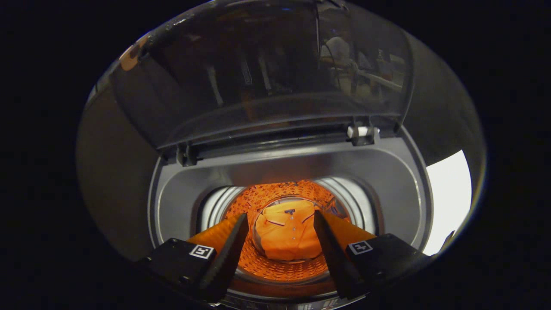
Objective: Put the clothes into the washing machine and then close the washing machine lid.
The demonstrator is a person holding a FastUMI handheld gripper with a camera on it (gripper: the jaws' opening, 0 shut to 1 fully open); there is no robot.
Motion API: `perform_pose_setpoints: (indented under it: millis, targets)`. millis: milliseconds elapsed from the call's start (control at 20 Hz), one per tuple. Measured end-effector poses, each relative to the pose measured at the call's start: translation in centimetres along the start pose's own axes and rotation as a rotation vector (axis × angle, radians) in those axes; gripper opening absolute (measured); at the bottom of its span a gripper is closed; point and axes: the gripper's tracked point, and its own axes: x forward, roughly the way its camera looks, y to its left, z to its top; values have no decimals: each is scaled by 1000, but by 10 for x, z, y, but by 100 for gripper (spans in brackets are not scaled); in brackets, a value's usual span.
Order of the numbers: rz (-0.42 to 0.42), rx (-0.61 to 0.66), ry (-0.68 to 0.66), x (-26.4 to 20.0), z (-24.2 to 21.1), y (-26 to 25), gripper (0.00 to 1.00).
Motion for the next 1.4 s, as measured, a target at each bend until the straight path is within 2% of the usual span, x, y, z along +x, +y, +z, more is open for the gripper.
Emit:
perform_pose_setpoints:
  millis: [400, 950, 1150, 1400]
  targets:
    - [10, -39, -193, -80, 72, 17, 97]
    - [50, -101, -485, -179, 222, 61, 99]
    - [43, -115, -524, -172, 263, 65, 99]
    - [9, -118, -430, -132, 263, 58, 99]
